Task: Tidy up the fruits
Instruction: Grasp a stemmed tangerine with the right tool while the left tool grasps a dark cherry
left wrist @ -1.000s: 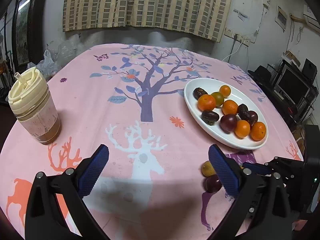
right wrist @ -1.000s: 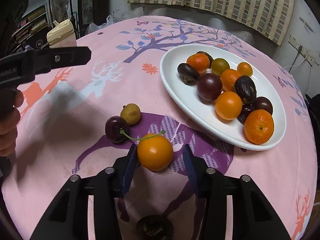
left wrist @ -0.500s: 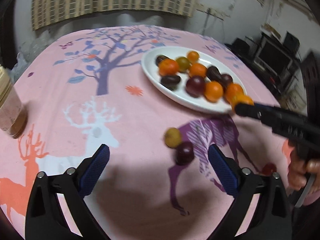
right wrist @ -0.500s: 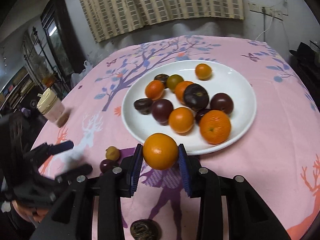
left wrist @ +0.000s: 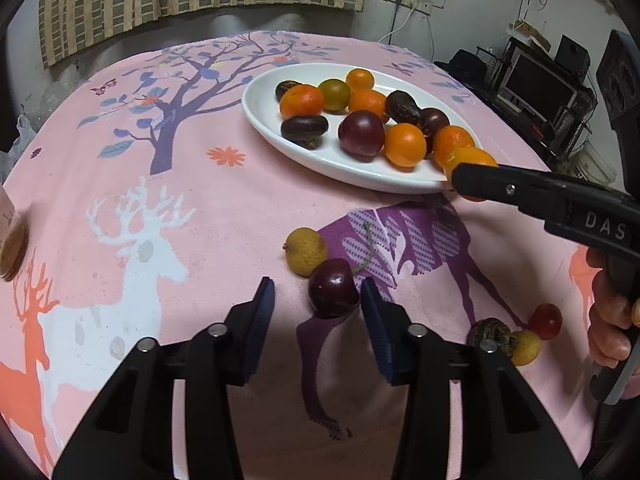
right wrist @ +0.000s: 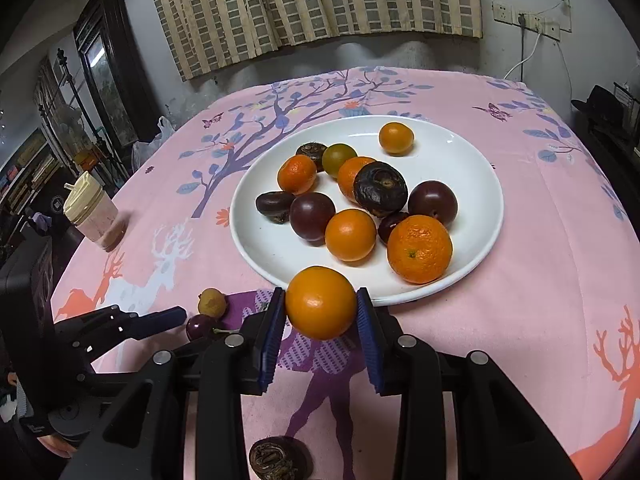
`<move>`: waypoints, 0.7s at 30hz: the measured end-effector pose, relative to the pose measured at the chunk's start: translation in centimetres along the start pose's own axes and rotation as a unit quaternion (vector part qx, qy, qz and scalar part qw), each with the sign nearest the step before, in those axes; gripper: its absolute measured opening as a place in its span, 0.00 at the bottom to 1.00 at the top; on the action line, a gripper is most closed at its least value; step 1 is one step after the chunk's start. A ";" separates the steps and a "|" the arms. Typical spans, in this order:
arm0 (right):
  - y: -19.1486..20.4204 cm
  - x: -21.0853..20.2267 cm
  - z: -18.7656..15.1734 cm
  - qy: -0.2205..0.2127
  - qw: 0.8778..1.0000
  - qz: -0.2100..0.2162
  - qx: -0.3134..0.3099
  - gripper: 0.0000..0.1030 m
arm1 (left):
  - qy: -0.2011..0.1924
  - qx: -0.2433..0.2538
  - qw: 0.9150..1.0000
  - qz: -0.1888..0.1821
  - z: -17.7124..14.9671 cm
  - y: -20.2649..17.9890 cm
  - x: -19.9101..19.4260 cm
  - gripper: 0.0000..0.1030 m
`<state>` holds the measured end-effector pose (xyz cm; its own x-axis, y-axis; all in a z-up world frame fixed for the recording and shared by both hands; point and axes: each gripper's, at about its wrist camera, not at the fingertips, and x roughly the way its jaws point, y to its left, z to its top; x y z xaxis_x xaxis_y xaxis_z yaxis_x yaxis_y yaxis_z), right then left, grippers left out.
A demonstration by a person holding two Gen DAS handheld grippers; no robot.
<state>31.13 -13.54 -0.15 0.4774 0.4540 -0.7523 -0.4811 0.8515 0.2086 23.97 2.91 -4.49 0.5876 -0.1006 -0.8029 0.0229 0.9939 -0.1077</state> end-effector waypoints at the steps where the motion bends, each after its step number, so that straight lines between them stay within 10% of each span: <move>1: 0.0 0.0 0.0 0.000 1.000 0.000 0.000 0.35 | 0.001 0.002 1.000 0.001 0.0 -0.1 0.1 0.39; 21: -0.1 -1.4 0.2 -0.024 1.000 -0.006 -0.006 0.35 | -0.050 0.018 0.998 -0.016 -0.1 -1.3 -3.1 0.25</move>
<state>30.70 -14.20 1.00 0.5185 0.4556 -0.7236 -0.4828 0.8544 0.1920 22.03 1.90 -1.95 0.6641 -0.1286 -0.7365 0.0707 0.9915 -0.1093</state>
